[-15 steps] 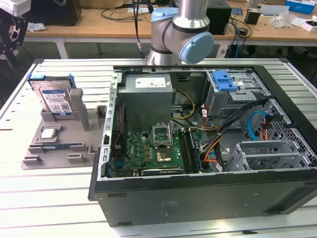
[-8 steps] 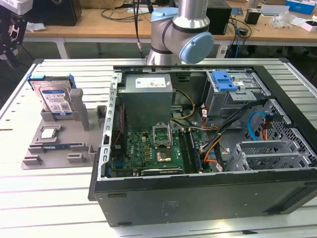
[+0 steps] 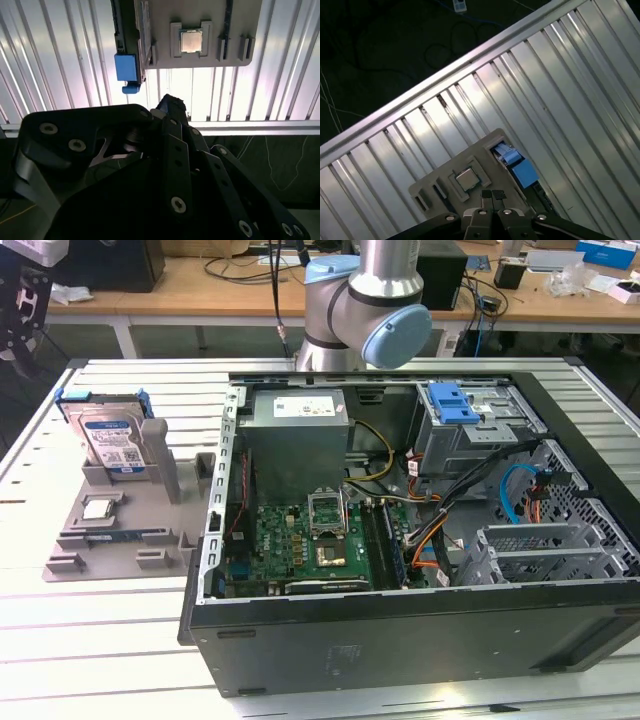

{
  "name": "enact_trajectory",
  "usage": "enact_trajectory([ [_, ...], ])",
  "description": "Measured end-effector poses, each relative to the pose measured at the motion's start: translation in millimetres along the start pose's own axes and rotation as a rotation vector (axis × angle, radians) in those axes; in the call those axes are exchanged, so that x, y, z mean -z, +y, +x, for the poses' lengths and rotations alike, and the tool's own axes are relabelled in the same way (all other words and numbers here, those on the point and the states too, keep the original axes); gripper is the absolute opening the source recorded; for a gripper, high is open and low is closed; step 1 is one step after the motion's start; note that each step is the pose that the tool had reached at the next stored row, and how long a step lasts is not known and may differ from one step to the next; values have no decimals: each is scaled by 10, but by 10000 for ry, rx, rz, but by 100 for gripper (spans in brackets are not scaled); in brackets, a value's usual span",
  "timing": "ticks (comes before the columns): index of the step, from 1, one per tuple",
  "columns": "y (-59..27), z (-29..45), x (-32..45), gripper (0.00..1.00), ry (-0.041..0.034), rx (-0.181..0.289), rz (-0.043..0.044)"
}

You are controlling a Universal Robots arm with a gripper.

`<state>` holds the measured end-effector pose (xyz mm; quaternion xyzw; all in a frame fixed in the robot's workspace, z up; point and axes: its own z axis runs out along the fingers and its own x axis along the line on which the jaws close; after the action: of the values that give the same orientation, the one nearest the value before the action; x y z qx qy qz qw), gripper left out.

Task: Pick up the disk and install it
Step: 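Pick up the disk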

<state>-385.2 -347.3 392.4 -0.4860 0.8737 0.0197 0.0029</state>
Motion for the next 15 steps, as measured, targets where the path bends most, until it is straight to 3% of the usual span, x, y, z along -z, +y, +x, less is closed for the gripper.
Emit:
enact_trajectory([
  [15, 0, 0, 0, 11, 67, 2136, -52],
])
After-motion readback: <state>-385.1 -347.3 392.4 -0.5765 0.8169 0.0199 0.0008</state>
